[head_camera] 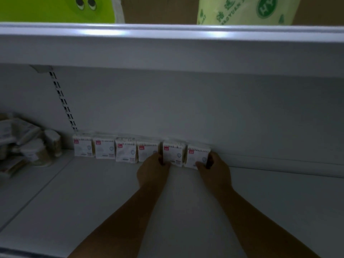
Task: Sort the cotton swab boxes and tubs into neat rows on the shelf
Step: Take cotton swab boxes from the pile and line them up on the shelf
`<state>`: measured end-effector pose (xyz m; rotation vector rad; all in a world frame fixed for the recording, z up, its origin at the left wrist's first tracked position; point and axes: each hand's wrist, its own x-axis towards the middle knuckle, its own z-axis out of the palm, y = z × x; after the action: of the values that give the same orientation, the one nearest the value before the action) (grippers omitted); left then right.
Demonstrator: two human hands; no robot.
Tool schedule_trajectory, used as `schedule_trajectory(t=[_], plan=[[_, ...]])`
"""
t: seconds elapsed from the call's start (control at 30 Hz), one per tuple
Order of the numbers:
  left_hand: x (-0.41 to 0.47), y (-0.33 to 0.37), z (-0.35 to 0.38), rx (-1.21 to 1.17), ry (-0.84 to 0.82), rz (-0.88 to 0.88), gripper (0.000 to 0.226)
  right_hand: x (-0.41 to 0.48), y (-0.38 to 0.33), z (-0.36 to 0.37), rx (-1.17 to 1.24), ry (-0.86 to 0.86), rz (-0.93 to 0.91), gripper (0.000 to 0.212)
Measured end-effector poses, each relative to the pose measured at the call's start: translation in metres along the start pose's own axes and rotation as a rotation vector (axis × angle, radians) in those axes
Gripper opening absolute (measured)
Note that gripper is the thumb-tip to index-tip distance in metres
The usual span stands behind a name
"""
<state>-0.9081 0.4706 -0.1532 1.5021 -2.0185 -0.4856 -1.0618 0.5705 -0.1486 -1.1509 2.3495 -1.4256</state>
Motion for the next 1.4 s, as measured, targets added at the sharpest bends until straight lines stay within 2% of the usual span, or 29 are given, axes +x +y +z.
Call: schedule_trajectory(t=[0.23, 0.37, 0.43, 0.5, 0.57, 0.63, 0.77, 0.9, 1.1, 1.3, 1.4], plan=[[0.000, 0.002, -0.003, -0.065, 0.007, -0.007, 0.028, -0.002, -0.006, -0.005, -0.037, -0.052, 0.001, 0.040], [-0.004, 0.002, -0.012, -0.168, -0.094, 0.010, 0.030, -0.017, -0.009, -0.015, -0.142, -0.083, -0.025, 0.043], [-0.006, 0.001, -0.024, -0.149, -0.204, 0.080, 0.028, -0.033, -0.011, -0.017, -0.303, -0.034, -0.091, 0.041], [-0.011, -0.004, -0.044, -0.091, -0.289, 0.207, 0.024, -0.046, -0.014, -0.018, -0.450, 0.108, -0.151, 0.037], [-0.015, -0.016, -0.074, 0.003, -0.334, 0.336, 0.027, -0.052, -0.022, -0.017, -0.470, 0.220, -0.081, 0.040], [-0.019, -0.037, -0.113, 0.065, -0.374, 0.373, 0.030, -0.057, -0.035, -0.010, -0.432, 0.213, 0.056, 0.050], [-0.027, -0.095, -0.191, 0.161, -0.426, 0.301, 0.029, -0.070, -0.056, 0.010, -0.288, 0.063, 0.219, 0.059], [-0.035, -0.140, -0.230, 0.326, -0.429, 0.242, 0.027, -0.076, -0.066, 0.010, -0.176, 0.117, 0.329, 0.065], [-0.040, -0.139, -0.213, 0.275, -0.443, 0.336, 0.037, -0.089, -0.057, -0.002, -0.225, 0.164, 0.301, 0.067], [-0.027, -0.088, -0.163, 0.301, -0.369, 0.582, 0.064, -0.065, -0.043, -0.011, -0.368, -0.043, 0.275, 0.067], [-0.019, -0.065, -0.140, 0.388, -0.350, 0.683, 0.068, -0.048, -0.040, -0.010, -0.423, -0.018, 0.197, 0.051]])
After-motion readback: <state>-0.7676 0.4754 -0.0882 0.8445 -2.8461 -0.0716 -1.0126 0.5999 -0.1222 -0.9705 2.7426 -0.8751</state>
